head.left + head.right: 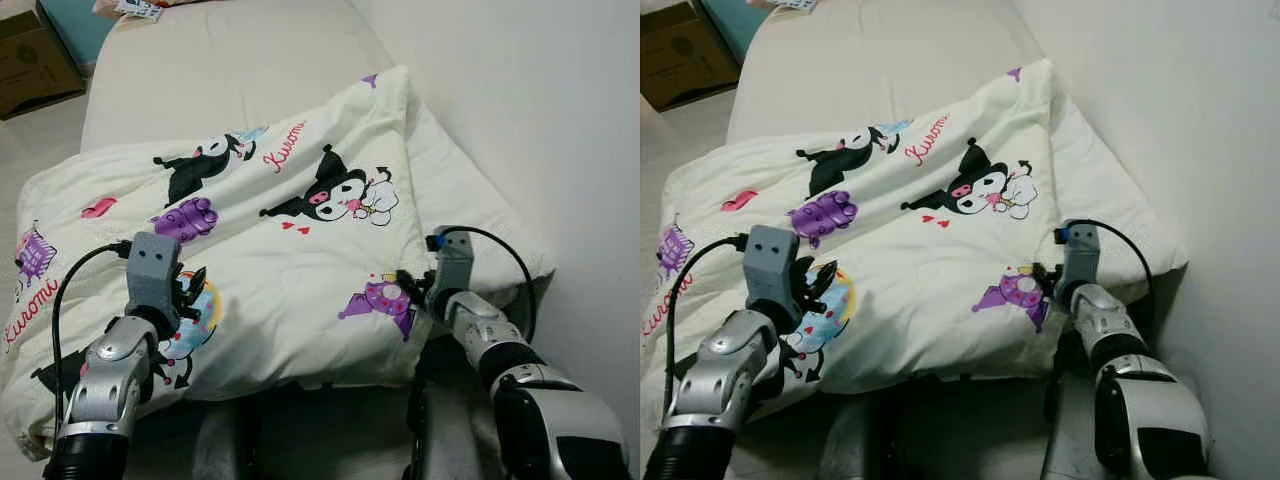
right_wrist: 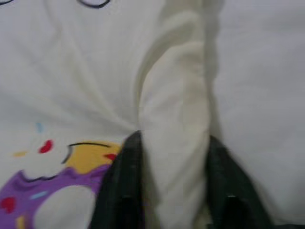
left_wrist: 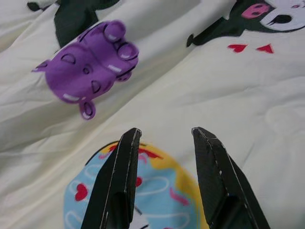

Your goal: Clean up the room

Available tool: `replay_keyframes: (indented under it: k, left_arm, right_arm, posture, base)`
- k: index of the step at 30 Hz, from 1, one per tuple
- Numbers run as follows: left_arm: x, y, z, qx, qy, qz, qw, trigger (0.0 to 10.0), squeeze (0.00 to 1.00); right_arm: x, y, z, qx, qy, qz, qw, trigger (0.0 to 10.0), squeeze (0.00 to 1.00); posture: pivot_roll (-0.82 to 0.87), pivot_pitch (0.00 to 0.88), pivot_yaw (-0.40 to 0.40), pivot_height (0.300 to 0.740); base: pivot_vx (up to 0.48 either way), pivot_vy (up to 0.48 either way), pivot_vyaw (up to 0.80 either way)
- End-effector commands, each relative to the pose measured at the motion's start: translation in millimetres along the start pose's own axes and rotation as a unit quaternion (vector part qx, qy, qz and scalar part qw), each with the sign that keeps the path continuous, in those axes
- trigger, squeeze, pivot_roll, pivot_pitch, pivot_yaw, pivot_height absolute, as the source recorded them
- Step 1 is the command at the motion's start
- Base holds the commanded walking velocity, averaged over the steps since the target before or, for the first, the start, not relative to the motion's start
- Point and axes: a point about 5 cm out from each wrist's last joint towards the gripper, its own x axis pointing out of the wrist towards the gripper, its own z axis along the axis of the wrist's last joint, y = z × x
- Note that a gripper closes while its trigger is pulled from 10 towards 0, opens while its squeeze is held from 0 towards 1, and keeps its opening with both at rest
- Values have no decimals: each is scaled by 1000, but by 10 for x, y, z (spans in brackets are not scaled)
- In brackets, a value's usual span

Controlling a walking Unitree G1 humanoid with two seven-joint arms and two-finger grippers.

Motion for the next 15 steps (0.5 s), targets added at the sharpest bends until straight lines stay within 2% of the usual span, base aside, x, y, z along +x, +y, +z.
replay_keyframes:
  k: [1,11,15]
  left_arm:
    - [-48,-3,-88,-14,17,5,1000,10000,0]
    - [-66,-26,-113,-19,27,8,999,10000,0]
    - [-64,-63,-136,-24,31,7,999,10000,0]
  right_arm:
    - [-14,-59,-12,-8,3,-17,1000,0,0]
    - [4,-30,83,-21,-4,-7,1000,0,0]
    - [5,-67,216,-28,-21,-13,999,0,0]
  posture:
    - [124,297,91,508]
    - [114,296,85,508]
    - [106,292,78,508]
  base:
    - [0,0,0]
    - [0,0,0]
    - [0,0,0]
